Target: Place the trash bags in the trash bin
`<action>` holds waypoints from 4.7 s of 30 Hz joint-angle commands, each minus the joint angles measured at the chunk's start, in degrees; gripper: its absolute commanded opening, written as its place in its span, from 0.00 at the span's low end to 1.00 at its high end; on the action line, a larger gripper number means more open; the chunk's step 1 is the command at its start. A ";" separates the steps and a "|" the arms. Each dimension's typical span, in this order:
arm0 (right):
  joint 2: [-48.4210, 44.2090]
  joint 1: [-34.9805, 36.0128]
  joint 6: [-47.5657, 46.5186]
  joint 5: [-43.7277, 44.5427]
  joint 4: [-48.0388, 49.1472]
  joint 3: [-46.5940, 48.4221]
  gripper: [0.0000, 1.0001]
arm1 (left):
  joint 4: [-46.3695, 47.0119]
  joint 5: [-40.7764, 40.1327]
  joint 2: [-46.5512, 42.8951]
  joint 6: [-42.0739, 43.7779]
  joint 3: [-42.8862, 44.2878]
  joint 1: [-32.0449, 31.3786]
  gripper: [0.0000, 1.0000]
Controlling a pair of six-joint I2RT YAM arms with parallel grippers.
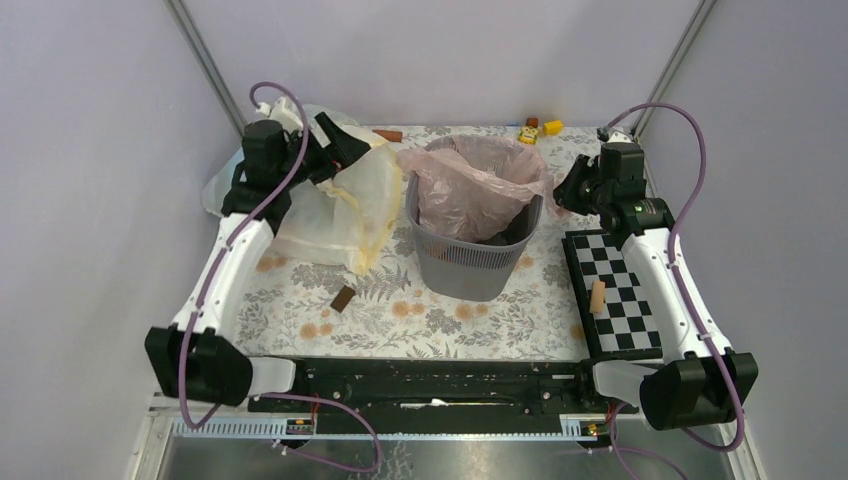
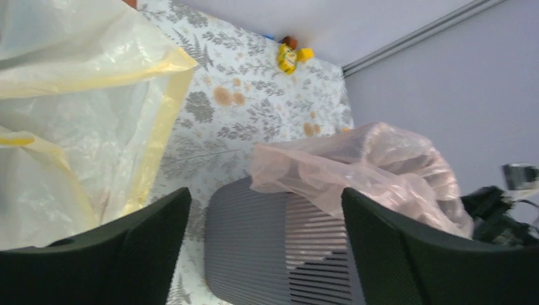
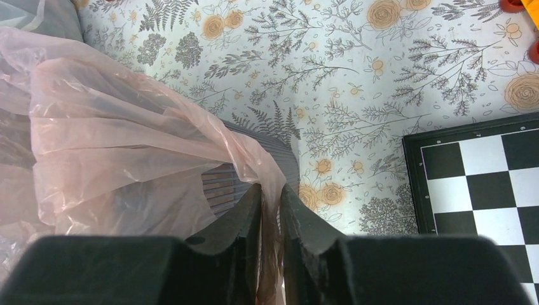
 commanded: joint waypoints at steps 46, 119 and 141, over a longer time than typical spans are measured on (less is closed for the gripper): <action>-1.43 -0.29 1.92 -0.17 3.97 -2.68 0.27 | 44.62 -5.13 3.42 -58.92 -20.96 -8.95 0.00; -37.53 -0.21 -13.30 -17.28 15.42 -22.28 0.67 | 6.74 -19.43 -27.83 21.55 -23.15 -25.24 0.74; -31.00 -0.21 -26.94 -22.19 25.43 -25.02 0.49 | 12.44 -17.50 -21.33 44.60 -22.40 -28.42 0.70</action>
